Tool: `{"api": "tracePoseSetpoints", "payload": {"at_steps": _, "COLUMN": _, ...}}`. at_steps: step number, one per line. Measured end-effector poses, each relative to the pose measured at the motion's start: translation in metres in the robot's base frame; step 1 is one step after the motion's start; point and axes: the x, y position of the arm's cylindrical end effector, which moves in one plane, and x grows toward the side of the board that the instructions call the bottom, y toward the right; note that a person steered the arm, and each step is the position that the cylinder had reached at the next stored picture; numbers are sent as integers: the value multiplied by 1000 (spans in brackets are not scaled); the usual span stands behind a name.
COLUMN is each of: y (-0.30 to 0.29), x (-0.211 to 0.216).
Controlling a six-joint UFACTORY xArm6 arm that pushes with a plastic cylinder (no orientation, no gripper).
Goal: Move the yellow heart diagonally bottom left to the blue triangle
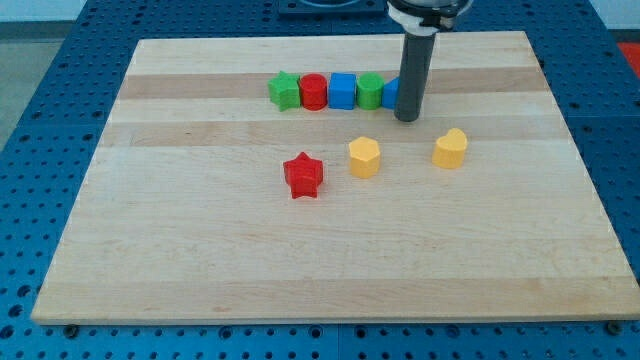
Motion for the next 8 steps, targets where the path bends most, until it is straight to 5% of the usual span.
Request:
{"api": "tracePoseSetpoints", "payload": {"at_steps": 4, "y": 84, "x": 52}}
{"api": "tracePoseSetpoints", "payload": {"at_steps": 8, "y": 7, "x": 84}}
